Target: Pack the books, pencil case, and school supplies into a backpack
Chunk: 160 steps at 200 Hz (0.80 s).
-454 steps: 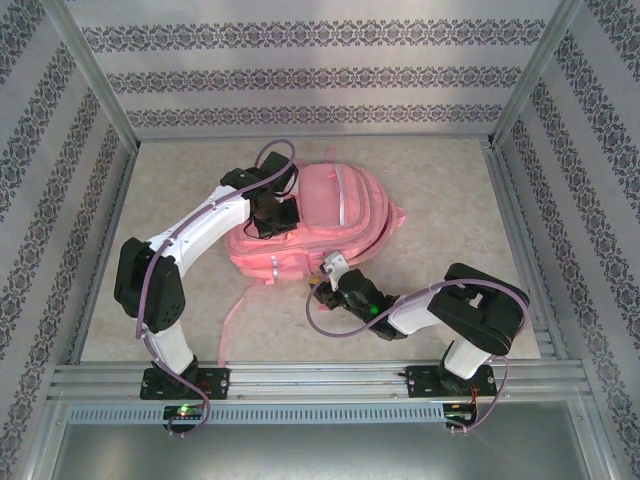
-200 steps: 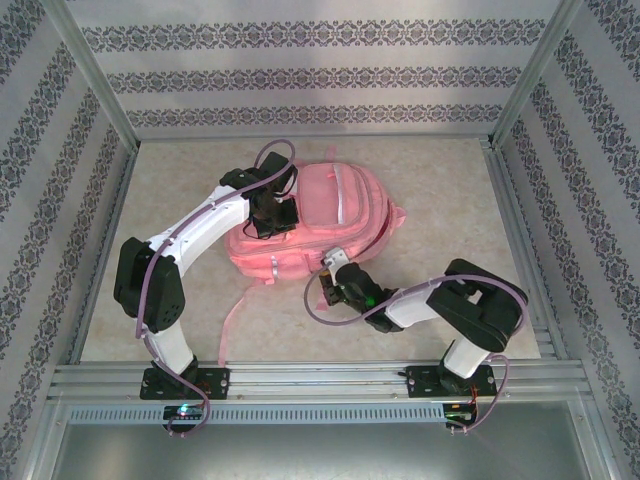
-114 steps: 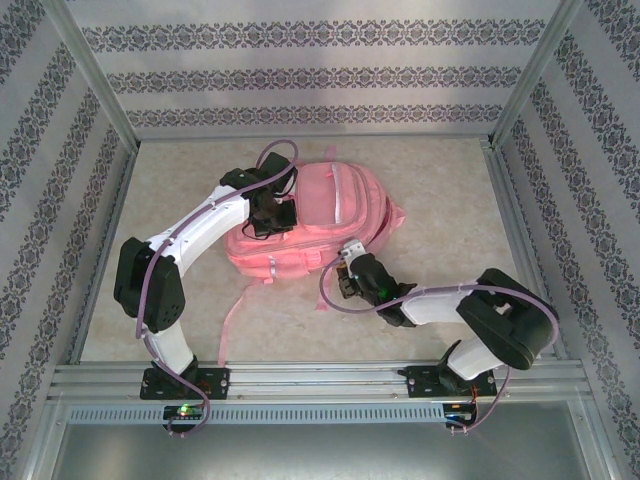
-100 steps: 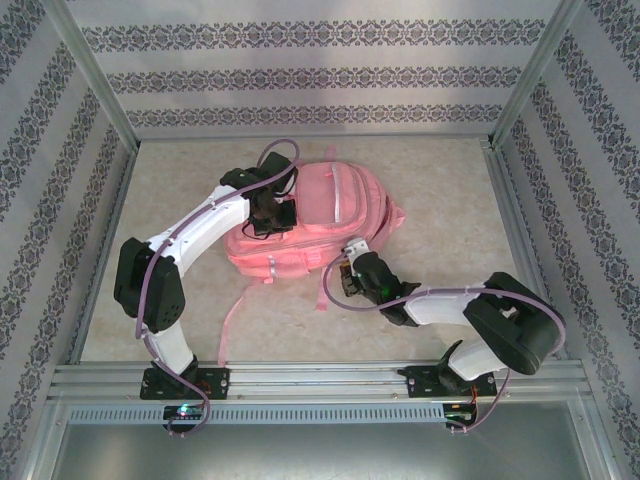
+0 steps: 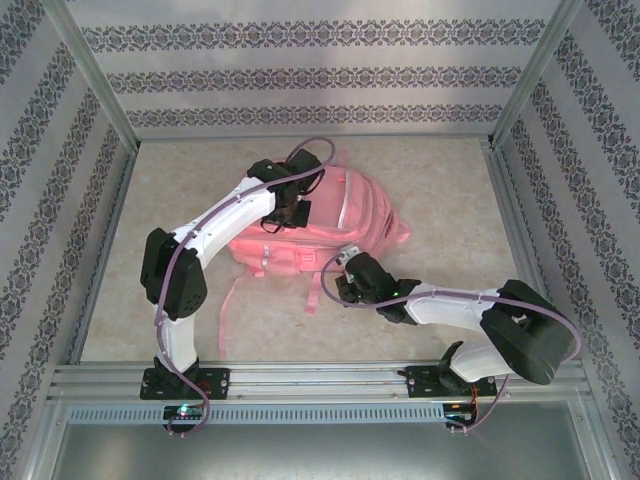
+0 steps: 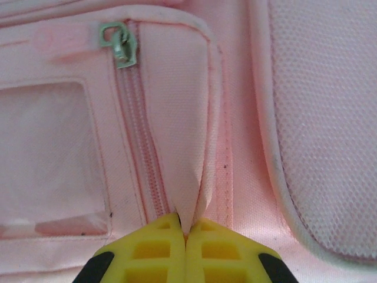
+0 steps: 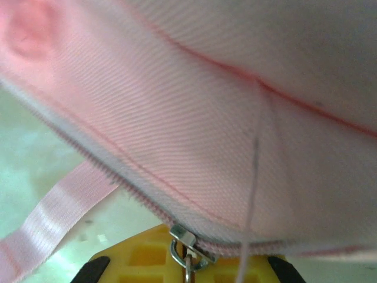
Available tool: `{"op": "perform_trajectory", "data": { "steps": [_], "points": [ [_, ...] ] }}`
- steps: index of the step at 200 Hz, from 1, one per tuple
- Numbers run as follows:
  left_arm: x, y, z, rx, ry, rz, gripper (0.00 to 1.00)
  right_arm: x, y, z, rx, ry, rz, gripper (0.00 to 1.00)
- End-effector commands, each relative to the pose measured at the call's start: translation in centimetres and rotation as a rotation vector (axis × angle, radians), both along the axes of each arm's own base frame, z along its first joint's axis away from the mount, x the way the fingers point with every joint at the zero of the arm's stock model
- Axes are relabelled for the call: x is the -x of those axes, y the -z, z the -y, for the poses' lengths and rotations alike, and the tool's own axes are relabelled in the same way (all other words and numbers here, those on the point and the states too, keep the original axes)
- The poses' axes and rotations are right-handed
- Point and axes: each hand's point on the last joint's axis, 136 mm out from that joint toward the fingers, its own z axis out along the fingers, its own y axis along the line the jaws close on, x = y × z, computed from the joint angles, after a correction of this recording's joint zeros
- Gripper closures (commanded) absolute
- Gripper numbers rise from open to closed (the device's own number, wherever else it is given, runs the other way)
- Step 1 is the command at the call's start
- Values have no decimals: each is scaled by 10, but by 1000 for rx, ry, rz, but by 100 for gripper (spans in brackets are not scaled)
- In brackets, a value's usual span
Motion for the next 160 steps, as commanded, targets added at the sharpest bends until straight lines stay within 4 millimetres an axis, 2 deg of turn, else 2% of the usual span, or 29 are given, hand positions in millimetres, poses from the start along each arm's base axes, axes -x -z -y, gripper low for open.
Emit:
{"op": "perform_trajectory", "data": {
  "steps": [1, 13, 25, 35, 51, 76, 99, 113, 138, 160],
  "points": [
    [-36, -30, 10, -22, 64, 183, 99, 24, 7, -27, -37, -75, -121, 100],
    [-36, -31, 7, -49, 74, 195, 91, 28, 9, -39, -56, -88, -154, 100],
    [-35, -33, 1, -64, 54, 204, 74, 30, 9, -53, -79, -99, -184, 100],
    [-33, -36, -5, -61, 18, 204, 64, 31, 9, -65, -98, -106, -209, 100],
    [-27, -45, -20, -46, -81, 189, 54, 30, 9, -76, -141, -85, -250, 100],
    [-4, -53, -46, 37, -249, 124, 50, 27, 4, -83, -191, -60, -257, 100],
    [20, -62, -52, 252, -342, 145, 47, 24, -2, -78, -213, -34, -234, 100],
    [36, -58, -52, 382, -387, 146, 44, 22, -2, -72, -234, -5, -234, 100],
    [59, -39, -40, 576, -440, 109, 43, 21, -4, -70, -297, 30, -253, 100],
    [65, -18, -30, 712, -482, 84, 42, 21, -8, -76, -348, 18, -252, 100]
  ]
}}
